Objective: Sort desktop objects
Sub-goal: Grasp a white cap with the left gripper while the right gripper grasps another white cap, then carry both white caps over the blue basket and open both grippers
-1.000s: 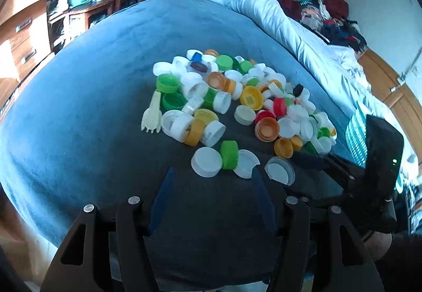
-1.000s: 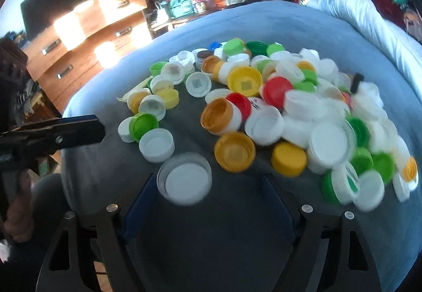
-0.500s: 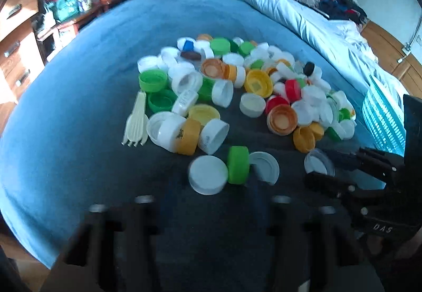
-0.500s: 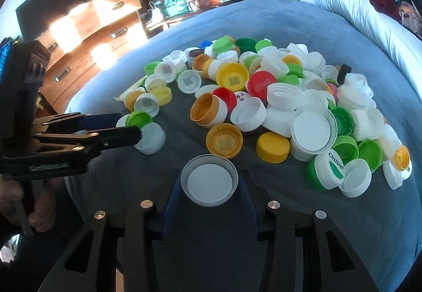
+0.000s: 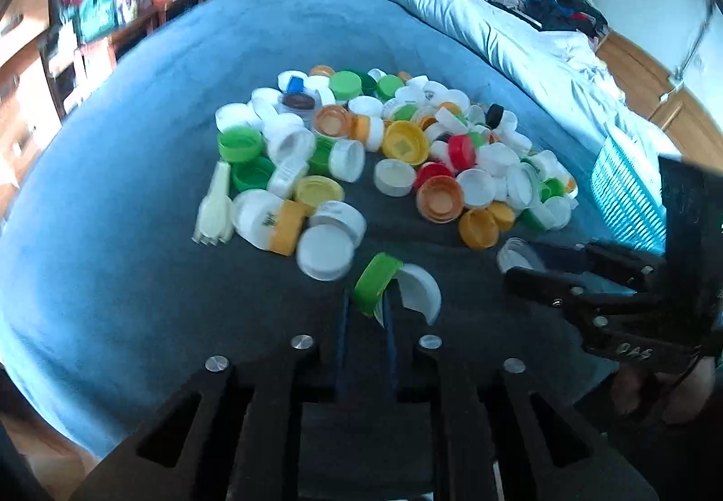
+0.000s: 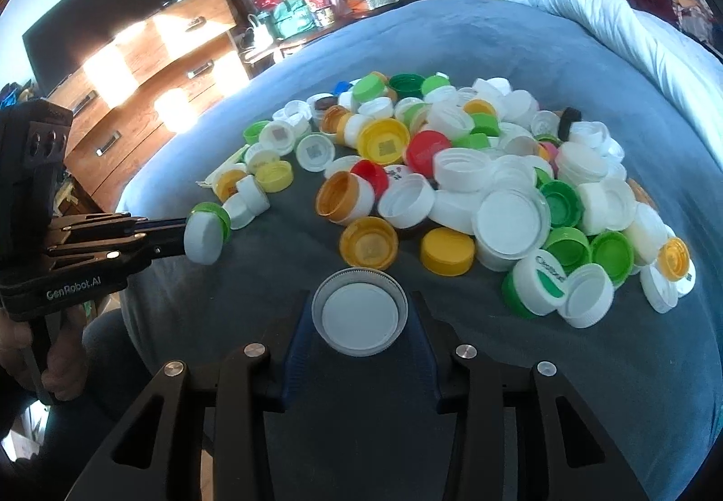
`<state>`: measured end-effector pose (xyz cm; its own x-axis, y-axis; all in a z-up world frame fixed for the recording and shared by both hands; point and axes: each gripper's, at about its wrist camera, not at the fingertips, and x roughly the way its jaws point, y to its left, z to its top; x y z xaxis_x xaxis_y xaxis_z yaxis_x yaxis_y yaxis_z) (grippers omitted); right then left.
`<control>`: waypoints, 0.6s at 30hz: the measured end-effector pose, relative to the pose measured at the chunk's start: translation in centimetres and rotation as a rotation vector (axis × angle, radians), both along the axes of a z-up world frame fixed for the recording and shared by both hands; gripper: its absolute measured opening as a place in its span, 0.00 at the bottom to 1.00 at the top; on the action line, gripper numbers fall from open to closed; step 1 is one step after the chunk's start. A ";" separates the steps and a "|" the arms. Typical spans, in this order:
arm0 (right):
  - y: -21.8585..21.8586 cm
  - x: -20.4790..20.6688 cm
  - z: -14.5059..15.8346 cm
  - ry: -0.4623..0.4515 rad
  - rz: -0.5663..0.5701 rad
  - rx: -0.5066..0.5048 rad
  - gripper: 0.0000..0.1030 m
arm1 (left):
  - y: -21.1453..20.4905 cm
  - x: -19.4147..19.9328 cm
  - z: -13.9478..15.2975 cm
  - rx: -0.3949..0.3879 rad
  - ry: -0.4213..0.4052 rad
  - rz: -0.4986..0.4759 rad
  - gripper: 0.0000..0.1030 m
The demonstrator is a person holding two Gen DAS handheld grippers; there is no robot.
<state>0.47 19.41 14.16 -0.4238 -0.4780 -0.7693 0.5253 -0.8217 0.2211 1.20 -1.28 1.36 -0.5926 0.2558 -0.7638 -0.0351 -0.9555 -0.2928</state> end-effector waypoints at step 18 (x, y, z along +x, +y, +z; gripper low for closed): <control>0.7 0.1 -0.5 -0.010 0.001 -0.019 0.44 | 4.3 0.3 -1.7 -0.103 -0.020 -0.070 0.30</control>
